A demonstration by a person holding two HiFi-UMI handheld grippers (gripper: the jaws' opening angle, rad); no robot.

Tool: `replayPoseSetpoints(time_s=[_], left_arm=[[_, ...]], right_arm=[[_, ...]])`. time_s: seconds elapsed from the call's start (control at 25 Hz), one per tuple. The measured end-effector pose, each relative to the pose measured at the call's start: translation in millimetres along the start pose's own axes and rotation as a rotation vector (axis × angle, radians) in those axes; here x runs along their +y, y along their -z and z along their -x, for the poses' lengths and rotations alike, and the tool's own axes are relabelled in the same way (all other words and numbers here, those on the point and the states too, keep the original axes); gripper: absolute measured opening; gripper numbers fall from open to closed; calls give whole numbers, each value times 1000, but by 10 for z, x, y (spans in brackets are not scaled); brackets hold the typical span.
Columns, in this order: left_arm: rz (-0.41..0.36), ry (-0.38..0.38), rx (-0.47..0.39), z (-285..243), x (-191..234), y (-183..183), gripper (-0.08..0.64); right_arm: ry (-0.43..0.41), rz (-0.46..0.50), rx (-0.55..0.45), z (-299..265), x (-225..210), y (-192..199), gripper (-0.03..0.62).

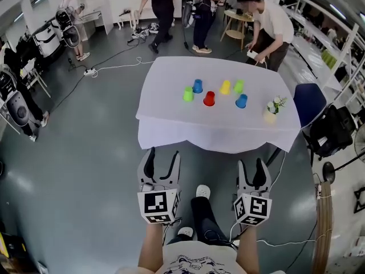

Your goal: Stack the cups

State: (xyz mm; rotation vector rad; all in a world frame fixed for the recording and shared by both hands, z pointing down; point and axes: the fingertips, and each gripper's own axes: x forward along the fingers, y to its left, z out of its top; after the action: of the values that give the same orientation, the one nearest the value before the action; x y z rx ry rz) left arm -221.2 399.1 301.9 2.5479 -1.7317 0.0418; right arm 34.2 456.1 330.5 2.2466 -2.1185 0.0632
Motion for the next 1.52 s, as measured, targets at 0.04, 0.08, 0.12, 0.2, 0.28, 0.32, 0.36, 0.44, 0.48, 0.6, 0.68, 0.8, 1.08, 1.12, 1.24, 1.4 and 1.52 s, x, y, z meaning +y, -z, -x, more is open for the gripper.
replayPoseSetpoints(time_s=[0.04, 0.08, 0.12, 0.2, 0.28, 0.32, 0.36, 0.44, 0.48, 0.6, 0.68, 0.8, 1.08, 1.12, 1.24, 1.4, 1.52], left_arm=[[0, -6, 1, -127, 21, 3, 281], [0, -13, 1, -258, 39, 5, 281], [0, -23, 1, -392, 50, 7, 281], [-2, -42, 0, -682, 55, 0, 281], [-10, -57, 2, -992, 79, -50, 281], [-13, -64, 3, -1144, 108, -91, 281], [-15, -73, 3, -1296, 142, -136, 281], [-17, -88, 2, -1614, 186, -214, 281], [-19, -94, 3, -1781, 189, -242, 281], [-26, -102, 7, -2271, 178, -317, 281], [-27, -108, 6, -2565, 174, -360, 281], [-33, -115, 6, -2973, 128, -379, 281], [-36, -114, 50, -3539, 120, -262, 281], [-35, -116, 58, -3592, 122, -230, 281], [-33, -118, 83, -3757, 171, -124, 281], [-31, -112, 122, -3974, 305, 9, 281], [-30, -101, 149, -4194, 377, 120, 282]], right_arm=[[-2, 1, 1, -142, -41, 4, 268], [-5, 1, 4, -291, -87, 8, 268], [-8, 0, 6, -442, -145, 13, 268], [-13, -6, 3, -755, -283, 11, 268], [-17, -8, -1, -1092, -401, -37, 268], [-21, -10, -1, -1266, -441, -77, 268], [-26, -12, -1, -1443, -477, -124, 270], [-40, -14, -6, -1793, -567, -215, 272], [-46, -13, -8, -1964, -626, -251, 272], [-53, -16, -12, -2436, -817, -332, 275], [-56, -14, -10, -2721, -931, -362, 275], [-63, -11, -4, -3109, -1120, -360, 278], [-55, -5, 29, -3666, -1367, -276, 285], [-53, -5, 36, -3719, -1401, -243, 285], [-46, -8, 59, -3889, -1454, -143, 288], [-42, -2, 92, -4136, -1414, -33, 293], [-36, 4, 112, -4350, -1413, 42, 298]])
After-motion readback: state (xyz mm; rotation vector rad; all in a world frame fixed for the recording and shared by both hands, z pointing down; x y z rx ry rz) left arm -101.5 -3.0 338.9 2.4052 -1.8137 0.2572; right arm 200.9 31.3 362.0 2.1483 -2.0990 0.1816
